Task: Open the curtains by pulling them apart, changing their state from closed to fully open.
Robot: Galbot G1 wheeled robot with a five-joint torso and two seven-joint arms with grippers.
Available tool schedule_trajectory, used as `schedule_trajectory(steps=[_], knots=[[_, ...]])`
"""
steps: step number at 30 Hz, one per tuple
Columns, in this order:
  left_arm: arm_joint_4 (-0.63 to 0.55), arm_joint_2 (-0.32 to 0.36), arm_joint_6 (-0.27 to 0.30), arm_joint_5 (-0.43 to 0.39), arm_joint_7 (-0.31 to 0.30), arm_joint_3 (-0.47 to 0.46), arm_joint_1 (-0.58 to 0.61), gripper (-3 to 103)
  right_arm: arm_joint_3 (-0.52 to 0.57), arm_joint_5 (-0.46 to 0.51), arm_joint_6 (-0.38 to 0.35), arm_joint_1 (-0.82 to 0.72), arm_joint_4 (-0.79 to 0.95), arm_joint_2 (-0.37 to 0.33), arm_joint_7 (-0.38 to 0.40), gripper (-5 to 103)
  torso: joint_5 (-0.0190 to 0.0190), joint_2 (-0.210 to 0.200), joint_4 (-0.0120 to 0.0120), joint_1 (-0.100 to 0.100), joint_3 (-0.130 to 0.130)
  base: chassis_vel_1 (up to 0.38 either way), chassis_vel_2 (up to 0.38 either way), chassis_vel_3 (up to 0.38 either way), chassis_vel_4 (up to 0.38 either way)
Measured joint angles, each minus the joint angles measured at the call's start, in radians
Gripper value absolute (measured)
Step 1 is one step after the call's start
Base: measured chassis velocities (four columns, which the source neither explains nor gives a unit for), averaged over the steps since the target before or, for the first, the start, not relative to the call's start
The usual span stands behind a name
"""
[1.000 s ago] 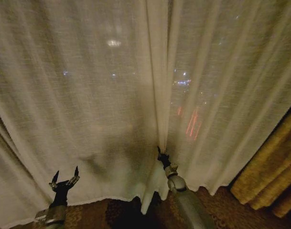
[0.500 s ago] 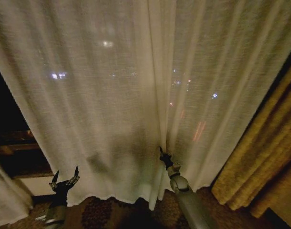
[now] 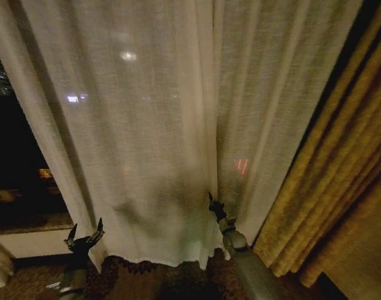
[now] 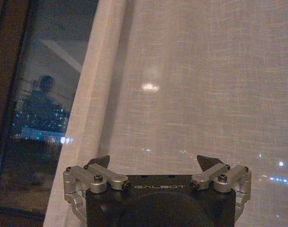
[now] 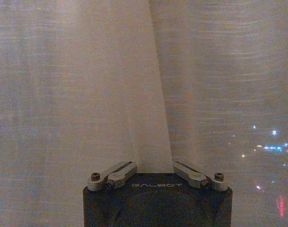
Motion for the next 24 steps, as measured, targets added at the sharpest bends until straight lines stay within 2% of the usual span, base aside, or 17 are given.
schedule_trajectory(steps=[14,18,24], knots=[[0.0,0.0,0.0,0.0,0.0,0.0,0.0,100,-0.003,0.009,0.038,0.007,-0.009,0.0,-0.001,0,0.0,0.0,0.0,0.0,0.0,-0.338,-0.34,0.344,0.342],[0.0,0.0,0.0,0.0,0.0,0.0,0.0,100,0.006,-0.003,0.05,-0.001,-0.01,-0.002,0.002,0,0.0003,0.0,-0.0005,0.0,0.0,-0.156,-0.179,0.177,0.145],[0.0,0.0,0.0,0.0,0.0,0.0,0.0,100,0.009,-0.025,0.06,-0.006,-0.007,0.005,0.012,0,-0.0005,0.0,-0.0001,0.0,0.0,-0.022,-0.021,0.017,0.015]])
